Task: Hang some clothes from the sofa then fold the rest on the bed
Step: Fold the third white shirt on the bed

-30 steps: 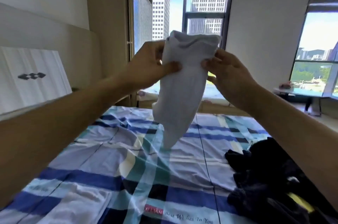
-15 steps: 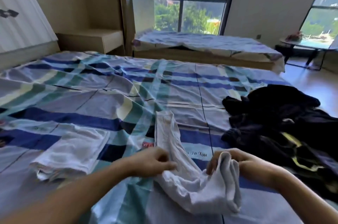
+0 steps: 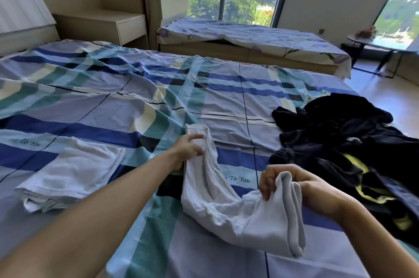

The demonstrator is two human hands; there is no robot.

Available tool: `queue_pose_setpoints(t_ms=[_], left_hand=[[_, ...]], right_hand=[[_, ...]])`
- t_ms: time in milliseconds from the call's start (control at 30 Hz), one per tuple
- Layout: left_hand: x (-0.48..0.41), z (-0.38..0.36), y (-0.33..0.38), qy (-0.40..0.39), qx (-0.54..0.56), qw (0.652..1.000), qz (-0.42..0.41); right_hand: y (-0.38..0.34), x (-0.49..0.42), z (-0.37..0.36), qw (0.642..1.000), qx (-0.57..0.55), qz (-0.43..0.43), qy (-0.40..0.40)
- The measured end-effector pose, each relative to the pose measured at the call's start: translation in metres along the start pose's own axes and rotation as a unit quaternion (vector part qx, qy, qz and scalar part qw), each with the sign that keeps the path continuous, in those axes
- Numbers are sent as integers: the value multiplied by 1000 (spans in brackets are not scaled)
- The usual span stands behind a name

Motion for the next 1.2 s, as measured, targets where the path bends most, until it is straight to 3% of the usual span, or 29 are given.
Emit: queue_pose_setpoints(t_ms=[167,233,300,367,433,567,667,733,800,900,1000,1100,1200], left_hand=[[11,24,46,86,13,992,-88],[25,33,66,136,-4,982,-132],[43,51,74,205,-31,967,-146],[60,72,77,261,-48,952,-150],[72,85,73,281,-39,948,-147],[82,96,56,301,-80,943,-118],[79,104,42,309,-67,943,-104],[78,112,38,320,-48,940,-104],[77,118,41,331,-54,936,-110],[72,120,43,326,-66,935,-126],[65,111,41,287,-109,944,-123],[65,101,48,276,-148,938,-147],[72,87,64,277,-184,922,-200]], right_hand=[[-1,14,52,994,-4,-20,109],[7,26,81,973,-58,-47,220],[26,45,117,926,-87,-102,353],[42,54,132,906,-153,-132,373],[59,54,132,908,-197,-158,335],[78,58,144,907,-15,-238,348],[59,53,162,861,171,-193,439],[42,37,147,844,234,-142,461],[29,8,107,860,270,-82,426],[30,-44,31,902,323,-9,288],[58,-82,-25,918,364,-24,154],[91,-106,-61,888,448,-82,59],[108,-113,-67,853,508,-119,22]])
Point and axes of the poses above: each hand's wrist, its own x-axis away from the middle knuckle, its own z-axis out of the back of the hand, y = z × x, the point moved 10 cm from there along -x, towards the middle knuckle, and after that the axes turned 4 degrees about -z, right-handed, at the moved point
